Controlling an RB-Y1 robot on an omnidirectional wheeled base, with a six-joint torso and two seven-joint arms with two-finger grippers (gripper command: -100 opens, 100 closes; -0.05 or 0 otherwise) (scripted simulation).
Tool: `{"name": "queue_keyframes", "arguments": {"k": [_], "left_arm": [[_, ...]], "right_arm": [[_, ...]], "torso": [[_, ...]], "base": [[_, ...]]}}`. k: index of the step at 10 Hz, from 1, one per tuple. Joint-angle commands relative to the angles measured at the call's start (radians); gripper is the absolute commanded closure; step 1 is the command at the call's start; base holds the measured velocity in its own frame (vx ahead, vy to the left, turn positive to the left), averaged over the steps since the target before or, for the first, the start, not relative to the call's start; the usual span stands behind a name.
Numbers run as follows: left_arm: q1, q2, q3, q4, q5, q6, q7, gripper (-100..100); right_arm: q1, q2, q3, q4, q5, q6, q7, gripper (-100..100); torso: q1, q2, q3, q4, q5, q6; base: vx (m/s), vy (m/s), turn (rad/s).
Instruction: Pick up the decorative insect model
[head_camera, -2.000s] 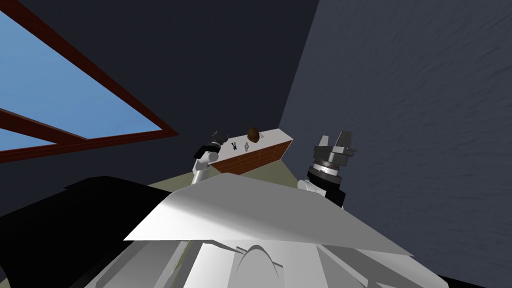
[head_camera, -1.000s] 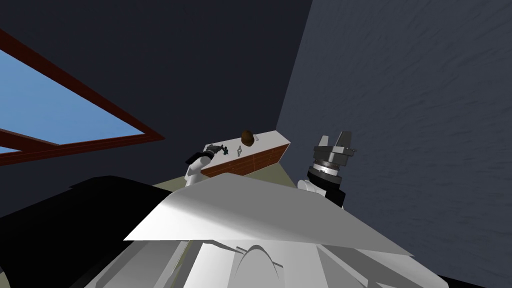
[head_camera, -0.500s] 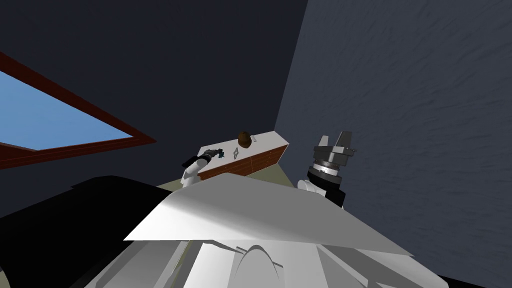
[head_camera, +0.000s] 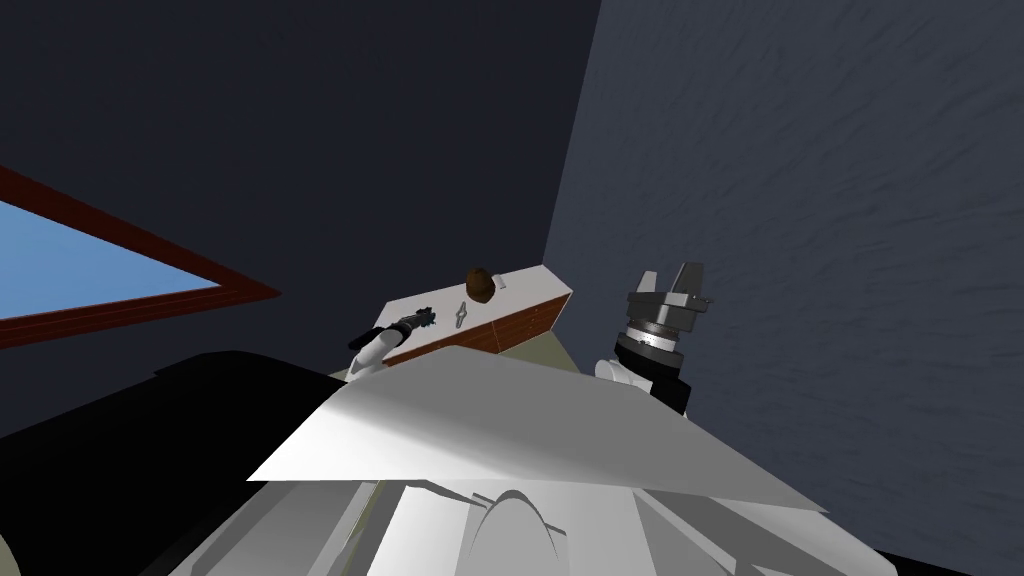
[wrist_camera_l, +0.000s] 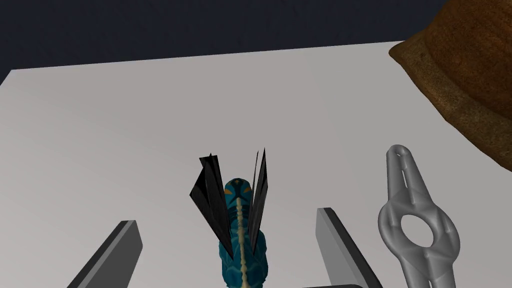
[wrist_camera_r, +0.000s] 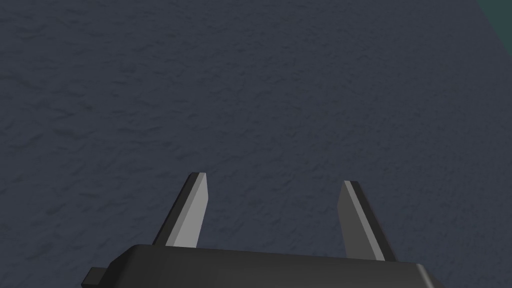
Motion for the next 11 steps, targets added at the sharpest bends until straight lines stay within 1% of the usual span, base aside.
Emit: {"name": "queue_keyframes", "arguments": {"k": [1, 2, 3, 4, 5, 6, 7, 8, 9, 10, 11], "left_arm": [[0.010, -0.003, 0.027, 0.022, -0.013, 0.023, 0.029, -100], [0.022, -0.005, 0.045, 0.048, -0.013, 0.033, 0.042, -100], [0.005, 0.004, 0.030, 0.055, -0.005, 0.017, 0.025, -100], [0.006, 0.004, 0.032, 0.060, -0.004, 0.018, 0.026, 0], [-0.044, 0.023, 0.006, 0.109, 0.031, 0.010, -0.024, -100], [-0.074, 0.023, 0.006, 0.141, 0.031, 0.010, -0.046, -100], [-0.078, 0.023, 0.006, 0.157, 0.031, 0.010, -0.046, -100], [-0.123, 0.043, -0.020, 0.197, 0.067, 0.003, -0.093, -100], [-0.149, 0.043, -0.020, 0.218, 0.067, 0.003, -0.115, -100], [-0.161, 0.043, -0.020, 0.247, 0.067, 0.003, -0.118, -100], [-0.161, 0.043, -0.020, 0.256, 0.067, 0.003, -0.118, -100]], "right_arm": [[0.000, 0.000, 0.000, 0.000, 0.000, 0.000, 0.000, 0], [0.000, 0.000, 0.000, 0.000, 0.000, 0.000, 0.000, 0], [0.000, 0.000, 0.000, 0.000, 0.000, 0.000, 0.000, 0], [0.000, 0.000, 0.000, 0.000, 0.000, 0.000, 0.000, 0], [0.000, 0.000, 0.000, 0.000, 0.000, 0.000, 0.000, 0], [0.000, 0.000, 0.000, 0.000, 0.000, 0.000, 0.000, 0], [0.000, 0.000, 0.000, 0.000, 0.000, 0.000, 0.000, 0], [0.000, 0.000, 0.000, 0.000, 0.000, 0.000, 0.000, 0], [0.000, 0.000, 0.000, 0.000, 0.000, 0.000, 0.000, 0], [0.000, 0.000, 0.000, 0.000, 0.000, 0.000, 0.000, 0], [0.000, 0.000, 0.000, 0.000, 0.000, 0.000, 0.000, 0]], "torso": [[0.000, 0.000, 0.000, 0.000, 0.000, 0.000], [0.001, 0.001, 0.001, 0.000, 0.000, 0.000], [0.002, 0.002, 0.001, 0.000, 0.000, 0.000], [0.003, 0.005, 0.003, 0.001, 0.000, 0.000], [0.003, 0.008, 0.005, 0.002, 0.001, 0.000], [0.003, 0.008, 0.005, 0.002, 0.001, -0.001], [0.003, 0.008, 0.004, 0.001, 0.002, 0.001], [0.004, 0.008, 0.004, 0.001, 0.003, 0.001], [0.004, 0.008, 0.004, 0.001, 0.003, -0.001], [0.004, 0.008, 0.004, 0.001, 0.003, 0.000], [0.005, 0.008, 0.004, 0.001, 0.003, 0.000]], "base": [[0.117, -0.033, -0.062], [0.111, -0.024, -0.067], [0.050, -0.009, -0.006], [0.009, -0.002, 0.002], [0.013, -0.012, 0.363], [0.012, -0.025, 0.205], [0.005, -0.018, -0.039], [0.011, -0.015, 0.303], [0.013, -0.027, 0.215], [0.007, -0.017, -0.014], [0.002, 0.001, -0.025]]}}
